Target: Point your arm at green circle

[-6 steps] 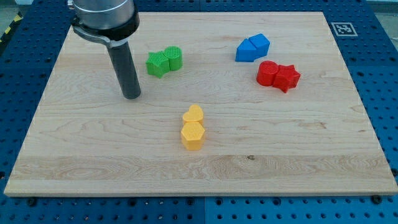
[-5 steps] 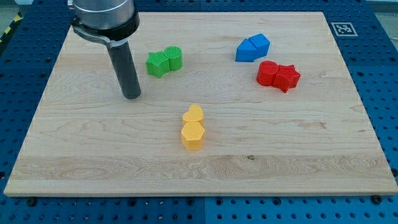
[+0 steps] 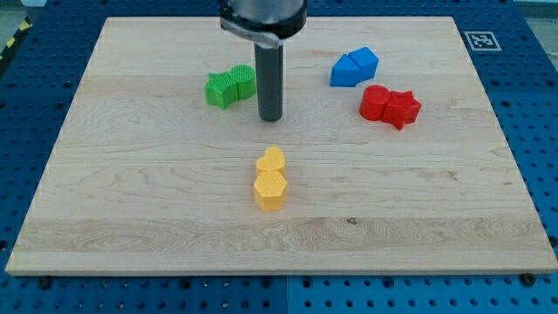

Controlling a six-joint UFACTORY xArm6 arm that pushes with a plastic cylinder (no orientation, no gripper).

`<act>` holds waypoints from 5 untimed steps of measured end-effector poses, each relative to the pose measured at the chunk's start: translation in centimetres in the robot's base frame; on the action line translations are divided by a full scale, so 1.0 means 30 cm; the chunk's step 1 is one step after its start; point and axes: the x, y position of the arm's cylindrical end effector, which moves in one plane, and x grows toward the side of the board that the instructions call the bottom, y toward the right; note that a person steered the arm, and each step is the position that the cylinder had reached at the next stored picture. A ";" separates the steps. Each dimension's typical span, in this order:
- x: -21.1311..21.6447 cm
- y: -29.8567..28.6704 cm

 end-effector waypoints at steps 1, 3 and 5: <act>-0.102 0.015; -0.180 0.030; -0.224 0.037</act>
